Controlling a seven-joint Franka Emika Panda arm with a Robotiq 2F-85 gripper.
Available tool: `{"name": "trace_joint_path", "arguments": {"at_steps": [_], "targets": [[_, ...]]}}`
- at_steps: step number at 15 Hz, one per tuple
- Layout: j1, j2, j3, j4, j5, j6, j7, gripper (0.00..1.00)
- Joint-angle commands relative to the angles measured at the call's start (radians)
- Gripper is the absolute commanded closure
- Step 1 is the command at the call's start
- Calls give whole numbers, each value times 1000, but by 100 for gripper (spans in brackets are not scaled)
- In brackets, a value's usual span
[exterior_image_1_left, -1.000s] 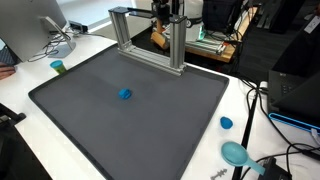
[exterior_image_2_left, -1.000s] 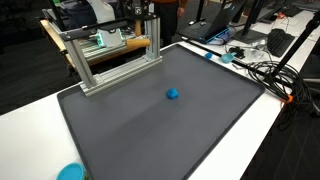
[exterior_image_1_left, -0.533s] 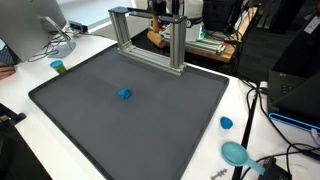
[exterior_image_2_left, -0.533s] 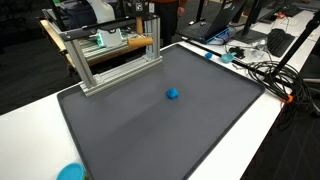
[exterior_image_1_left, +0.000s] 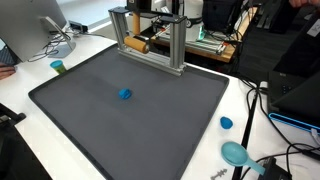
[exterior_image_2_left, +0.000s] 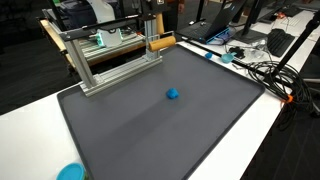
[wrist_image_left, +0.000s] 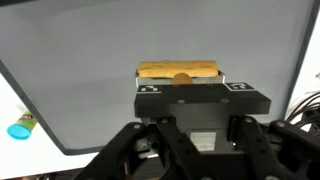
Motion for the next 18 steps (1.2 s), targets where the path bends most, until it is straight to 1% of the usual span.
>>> {"name": "trace_joint_path", "arguments": {"at_steps": [1,2,3,4,6,7,8,9,10,12,16,18], "targets": [[19,221,19,187,-92,-10,-26,78],[20,276,18,231,-113,-10,-13,78],[30,311,0,269,-74,-47,-33,78],[37,214,1,155,-74,-3,-11,53],[40,295,-7,218,-72,-7,-16,53],[40,317,-10,235,-71,-8,-18,53],[41,326,-12,245,-71,-9,-19,78],[38,371,-15,264,-91,25,3,78],[38,396,-18,269,-90,68,-3,78],[38,445,-27,287,-102,106,5,78],[47,531,-49,310,-102,156,12,78],[57,566,-65,321,-117,179,40,78]]}}
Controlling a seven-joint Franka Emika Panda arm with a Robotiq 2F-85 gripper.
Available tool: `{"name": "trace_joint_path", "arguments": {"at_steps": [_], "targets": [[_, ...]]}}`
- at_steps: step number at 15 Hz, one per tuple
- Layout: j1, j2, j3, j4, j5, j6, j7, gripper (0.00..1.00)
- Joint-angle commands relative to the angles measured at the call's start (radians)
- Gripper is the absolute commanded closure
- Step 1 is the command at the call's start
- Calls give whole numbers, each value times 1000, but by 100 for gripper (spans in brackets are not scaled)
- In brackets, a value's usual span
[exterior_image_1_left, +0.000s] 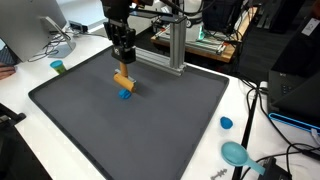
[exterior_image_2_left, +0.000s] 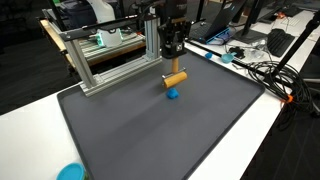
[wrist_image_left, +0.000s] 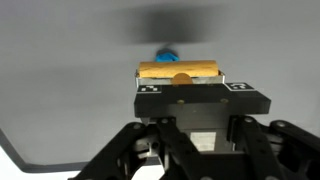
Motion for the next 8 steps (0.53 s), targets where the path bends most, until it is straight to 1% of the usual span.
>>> {"name": "trace_joint_path", "arguments": {"at_steps": [1,5,8], "targets": [[33,61,-39,46,-41,31,56,78],[53,114,-61,75,-49,20,78,78],[60,150,-67,95,-32,17,78,78]]}}
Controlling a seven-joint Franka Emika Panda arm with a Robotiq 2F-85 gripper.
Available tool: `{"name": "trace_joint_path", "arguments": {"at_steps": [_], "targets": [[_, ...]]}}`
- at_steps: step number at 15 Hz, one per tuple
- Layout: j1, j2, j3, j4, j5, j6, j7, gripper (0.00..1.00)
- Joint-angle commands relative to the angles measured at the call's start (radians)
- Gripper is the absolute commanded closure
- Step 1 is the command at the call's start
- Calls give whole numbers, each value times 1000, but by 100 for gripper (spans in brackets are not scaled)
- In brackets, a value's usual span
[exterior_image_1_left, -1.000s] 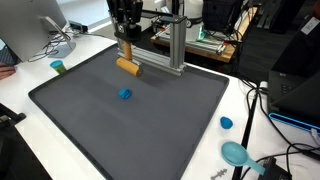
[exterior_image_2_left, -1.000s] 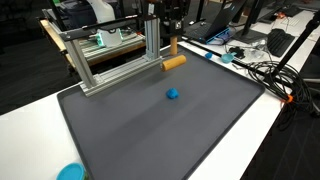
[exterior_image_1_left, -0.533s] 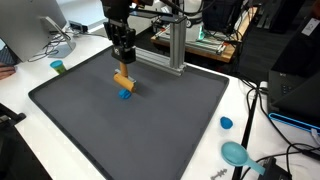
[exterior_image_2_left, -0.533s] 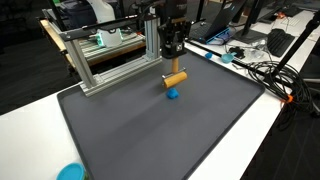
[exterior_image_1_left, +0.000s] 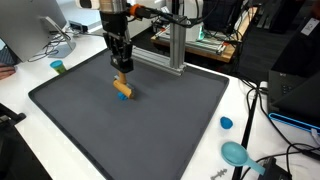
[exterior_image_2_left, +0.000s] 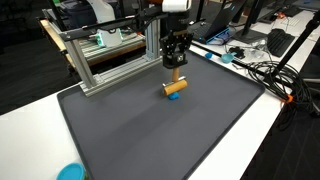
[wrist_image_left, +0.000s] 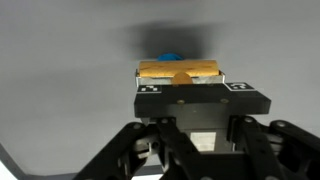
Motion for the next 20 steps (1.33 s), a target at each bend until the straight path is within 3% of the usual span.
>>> {"name": "trace_joint_path", "arguments": {"at_steps": [1,4,15,20], "targets": [[25,68,-28,53,-25,-38,36,78],[28,101,-27,70,-10,-63,35,78],[23,144,-43,90,28,67,142,78],[26,157,-60,129,17,40,192,78]]}}
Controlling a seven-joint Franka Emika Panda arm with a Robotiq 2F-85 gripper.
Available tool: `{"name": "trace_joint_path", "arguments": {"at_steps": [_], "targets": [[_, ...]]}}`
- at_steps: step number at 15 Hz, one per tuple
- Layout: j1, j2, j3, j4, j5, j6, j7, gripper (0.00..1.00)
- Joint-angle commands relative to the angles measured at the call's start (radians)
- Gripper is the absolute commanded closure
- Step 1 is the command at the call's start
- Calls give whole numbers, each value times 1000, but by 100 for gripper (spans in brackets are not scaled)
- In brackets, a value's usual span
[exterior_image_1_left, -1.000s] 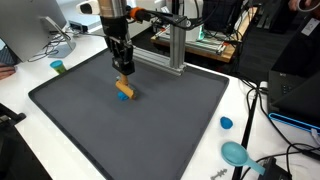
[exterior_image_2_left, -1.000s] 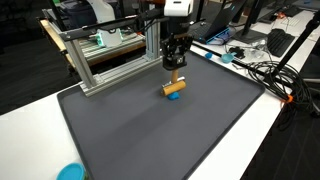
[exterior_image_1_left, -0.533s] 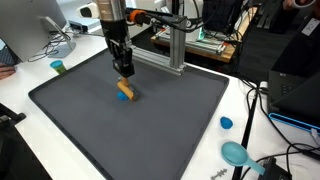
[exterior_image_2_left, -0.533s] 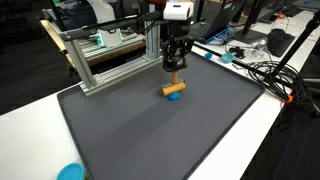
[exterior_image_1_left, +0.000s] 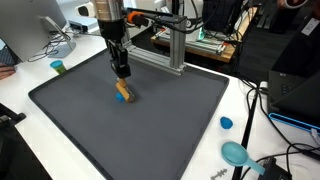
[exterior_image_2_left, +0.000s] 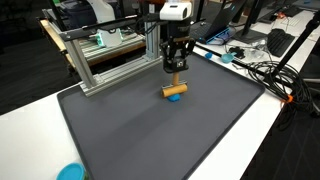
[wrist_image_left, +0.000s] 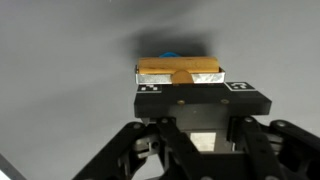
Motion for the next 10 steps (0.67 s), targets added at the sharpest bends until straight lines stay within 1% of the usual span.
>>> {"name": "trace_joint_path", "arguments": {"at_steps": [1,2,3,4,5,7,10], "targets": [[15,3,-18,6,9,-2,1,78],[16,2,-18,9,9,-10,3,53],[18,1,-18,8,9,-12,3,53],[18,1,-18,8,9,-12,3,78],[32,13,-33,8,-24,21,42,78],[32,28,-31,6,-4,72,53,78],[34,39,-37,9,0,100,75,78]]}}
